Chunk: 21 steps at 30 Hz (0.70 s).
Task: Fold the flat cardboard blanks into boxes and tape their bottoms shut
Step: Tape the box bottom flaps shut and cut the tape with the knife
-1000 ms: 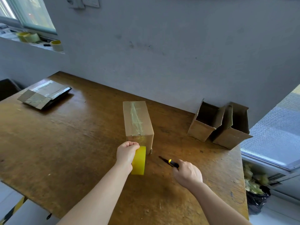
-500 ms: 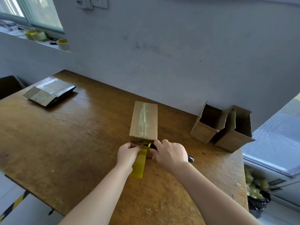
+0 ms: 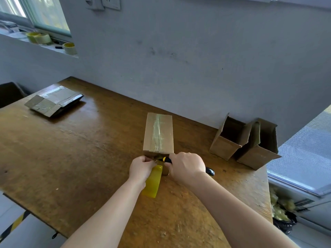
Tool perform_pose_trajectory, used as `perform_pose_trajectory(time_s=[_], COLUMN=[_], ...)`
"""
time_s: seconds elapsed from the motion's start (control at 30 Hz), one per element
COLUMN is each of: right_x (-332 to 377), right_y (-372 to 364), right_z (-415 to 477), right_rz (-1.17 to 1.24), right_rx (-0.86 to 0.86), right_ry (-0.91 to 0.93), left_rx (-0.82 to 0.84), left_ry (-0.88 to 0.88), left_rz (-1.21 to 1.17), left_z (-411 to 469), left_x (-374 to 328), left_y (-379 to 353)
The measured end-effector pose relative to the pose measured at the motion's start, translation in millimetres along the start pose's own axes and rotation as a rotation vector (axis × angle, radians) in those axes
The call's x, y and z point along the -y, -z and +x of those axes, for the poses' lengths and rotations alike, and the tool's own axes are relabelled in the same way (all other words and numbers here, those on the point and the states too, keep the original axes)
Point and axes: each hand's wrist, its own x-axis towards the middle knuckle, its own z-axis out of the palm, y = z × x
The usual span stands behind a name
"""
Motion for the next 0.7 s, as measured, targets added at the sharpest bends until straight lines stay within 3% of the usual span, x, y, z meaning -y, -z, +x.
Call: perform_pose_trajectory(time_s=[0.1, 0.2, 0.27, 0.47, 0.6, 0.67, 0.7], right_x=[3.0, 0.2, -5.6, -11.7, -14.4, -14.0, -13.5], right_y=[5.9, -4.3, -28.1, -94.6, -118.5, -114.6, -108.6], right_z=[8.7, 10.2, 3.1, -25.5, -36.5, -37.2, -35.4], right_rz=[-0.062, -0.197, -0.156, 0.028, 0.036, 0.081, 0.147], right_rx=[0.018, 0.157, 0.232, 0.176, 0.3, 0.217, 0.064], right_ry=[-0.008, -0.03, -0.054, -0.071, -0.12, -0.168, -0.202], left_rx=[0.018, 0.061, 0.068, 0.083, 0.106, 0.108, 0.108], left_ry=[0.023, -0.009, -0.034, -0.043, -0.055, -0.057, -0.059], left_rz=[-0.002, 0.112, 0.192, 0.229, 0.256, 0.258, 0.265], left_z=[1.5, 2.8, 2.8, 1.4, -0.3, 0.3, 0.9], left_x=[-4.0, -3.0, -3.4, 2.9, 7.6, 9.1, 9.6], left_y=[1.0, 4.1, 8.1, 14.0, 14.7, 16.0, 16.8])
